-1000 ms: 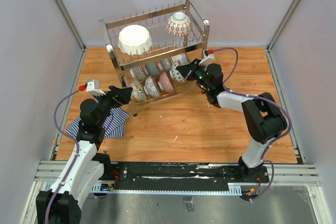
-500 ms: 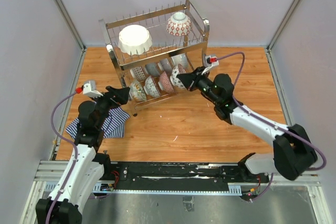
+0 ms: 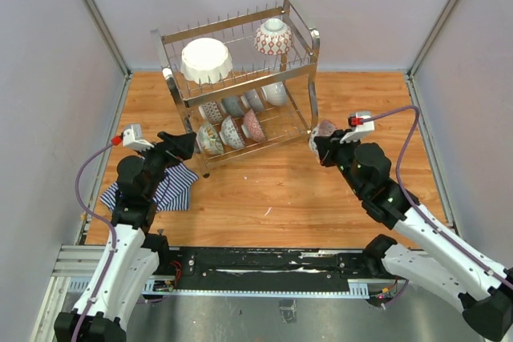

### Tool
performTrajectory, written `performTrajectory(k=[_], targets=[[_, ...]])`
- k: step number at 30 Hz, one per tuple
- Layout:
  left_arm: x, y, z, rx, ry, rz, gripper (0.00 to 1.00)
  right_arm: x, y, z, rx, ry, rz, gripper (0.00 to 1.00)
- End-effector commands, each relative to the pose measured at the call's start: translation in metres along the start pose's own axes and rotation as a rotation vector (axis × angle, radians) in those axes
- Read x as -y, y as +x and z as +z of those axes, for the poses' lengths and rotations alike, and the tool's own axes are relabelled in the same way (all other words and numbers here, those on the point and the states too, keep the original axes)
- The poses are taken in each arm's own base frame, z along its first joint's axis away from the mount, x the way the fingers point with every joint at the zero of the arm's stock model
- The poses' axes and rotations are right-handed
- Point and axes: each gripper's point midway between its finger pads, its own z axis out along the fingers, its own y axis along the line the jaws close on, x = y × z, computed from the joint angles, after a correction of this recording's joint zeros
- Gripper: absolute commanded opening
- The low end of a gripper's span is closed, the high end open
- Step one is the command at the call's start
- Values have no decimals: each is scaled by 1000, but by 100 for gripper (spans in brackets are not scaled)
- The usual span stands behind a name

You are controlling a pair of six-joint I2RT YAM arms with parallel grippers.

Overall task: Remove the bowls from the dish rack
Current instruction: Place the bowl at the corner of the board.

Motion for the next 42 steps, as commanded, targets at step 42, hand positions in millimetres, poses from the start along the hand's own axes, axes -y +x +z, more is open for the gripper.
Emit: performTrajectory(k=[42], targets=[[18, 15, 18, -58, 92, 66, 100, 399, -53, 216, -346, 721, -193, 1]])
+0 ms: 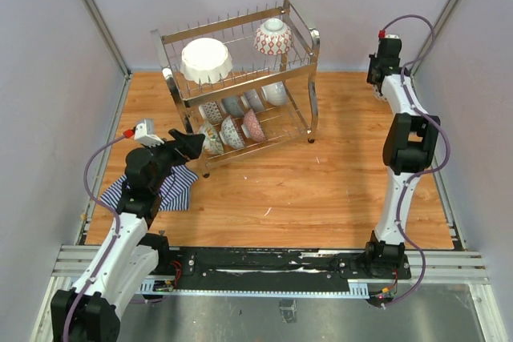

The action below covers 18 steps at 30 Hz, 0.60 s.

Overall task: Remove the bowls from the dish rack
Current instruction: Place the bowl at the corner of the board.

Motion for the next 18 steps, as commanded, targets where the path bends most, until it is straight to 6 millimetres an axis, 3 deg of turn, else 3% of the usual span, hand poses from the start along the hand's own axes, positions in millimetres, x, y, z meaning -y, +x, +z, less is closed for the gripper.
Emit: performTrajectory(k=[1, 9, 18], targets=[[22, -15, 1, 59, 91, 39, 100, 6, -20, 11, 38, 1, -25, 1], [19, -12, 5, 50, 74, 43, 100, 3, -5, 30, 2, -1, -30, 1], [21, -16, 6, 60, 74, 49, 100, -2, 6, 37, -40, -2, -38, 1]])
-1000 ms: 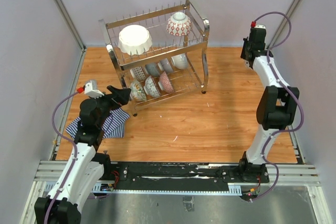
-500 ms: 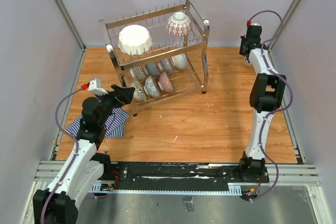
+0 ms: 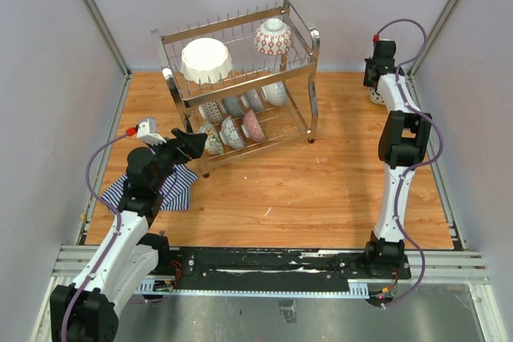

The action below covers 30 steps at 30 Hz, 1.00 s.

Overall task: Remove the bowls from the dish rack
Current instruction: Place the bowl at the corner of the board.

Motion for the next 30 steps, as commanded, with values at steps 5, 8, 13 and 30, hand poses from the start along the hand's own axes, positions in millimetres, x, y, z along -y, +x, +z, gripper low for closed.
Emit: performTrajectory(k=[5, 8, 13, 30], targets=[[11, -16, 1, 49, 33, 31, 100, 6, -8, 0, -6, 21, -11, 9], [10, -17, 0, 55, 29, 33, 100, 5, -3, 2, -18, 17, -8, 11], [10, -16, -1, 57, 28, 28, 100, -1, 2, 1, -26, -2, -2, 23], [12, -26, -7, 91, 19, 14, 100, -25, -25, -42, 69, -104, 43, 47]])
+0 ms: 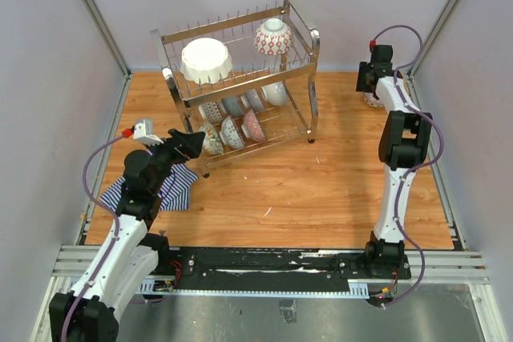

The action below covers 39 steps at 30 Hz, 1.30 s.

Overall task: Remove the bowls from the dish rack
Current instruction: Place the bowl at the corner of the board, then pick up the bowl from the dish rack.

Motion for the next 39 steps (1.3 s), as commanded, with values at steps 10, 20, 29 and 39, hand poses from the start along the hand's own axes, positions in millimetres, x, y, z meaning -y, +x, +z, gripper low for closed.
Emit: performTrajectory(k=[10, 20, 29, 39], targets=[[3, -21, 9, 32, -44, 2, 100, -46, -66, -147, 260, -181, 44, 50], [7, -13, 17, -8, -29, 12, 100, -111, 16, -261, 384, -446, 51, 50], [5, -6, 18, -26, -35, 21, 100, -203, 61, -334, 444, -823, -67, 49], [6, -1, 17, -39, -38, 18, 100, -292, 98, -327, 303, -1119, -41, 42]])
